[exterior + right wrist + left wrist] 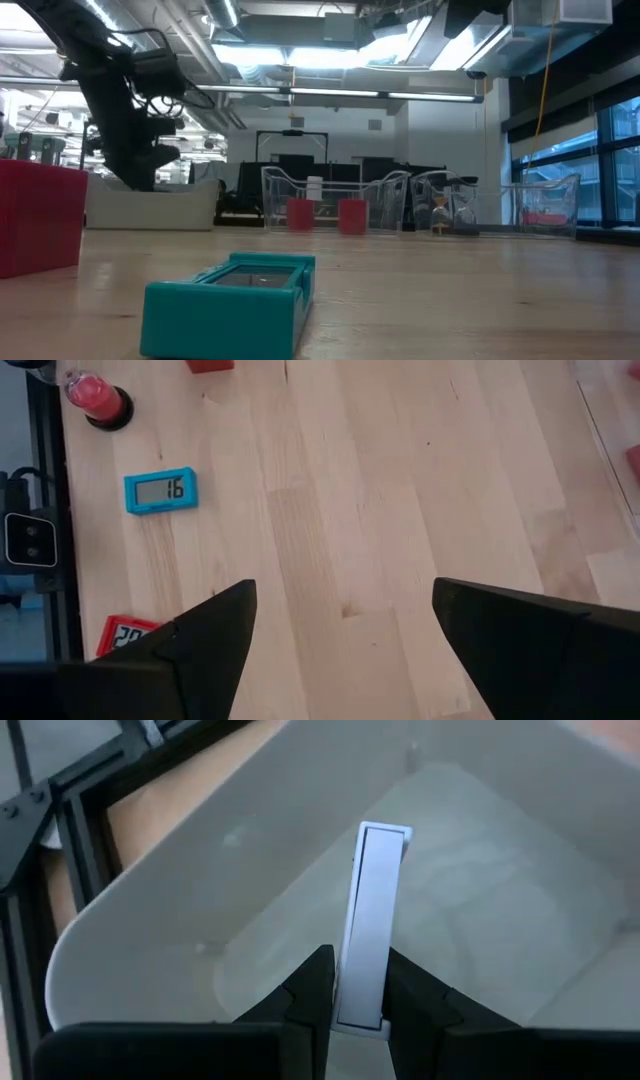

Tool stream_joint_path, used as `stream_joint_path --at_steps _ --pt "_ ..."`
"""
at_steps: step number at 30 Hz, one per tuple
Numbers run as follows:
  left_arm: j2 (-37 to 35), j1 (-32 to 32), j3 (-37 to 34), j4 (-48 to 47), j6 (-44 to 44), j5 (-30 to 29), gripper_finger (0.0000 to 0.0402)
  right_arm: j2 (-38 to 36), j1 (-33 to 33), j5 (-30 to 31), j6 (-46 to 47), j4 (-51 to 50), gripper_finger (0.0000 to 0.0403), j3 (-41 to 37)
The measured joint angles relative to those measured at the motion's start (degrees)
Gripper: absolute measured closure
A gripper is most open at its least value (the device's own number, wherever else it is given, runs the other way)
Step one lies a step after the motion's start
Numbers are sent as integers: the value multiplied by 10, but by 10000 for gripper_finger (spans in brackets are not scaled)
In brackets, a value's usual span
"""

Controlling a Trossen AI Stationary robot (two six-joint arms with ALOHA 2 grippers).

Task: Pick & Place Office items
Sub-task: Put the white digital timer into the gray bin

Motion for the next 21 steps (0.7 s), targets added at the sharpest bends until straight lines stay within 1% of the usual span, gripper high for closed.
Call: stream_joint_path --at_steps 5,11,14,21 --pt "24 5 0 4 9 23 336 0 0 0 0 0 97 0" --pt "29 5 0 5 14 20 334 0 0 0 -2 0 97 0" --pt "29 5 0 5 13 9 325 0 0 0 -2 0 97 0" --pt "28 5 0 5 15 15 287 0 0 -2 -4 0 97 0"
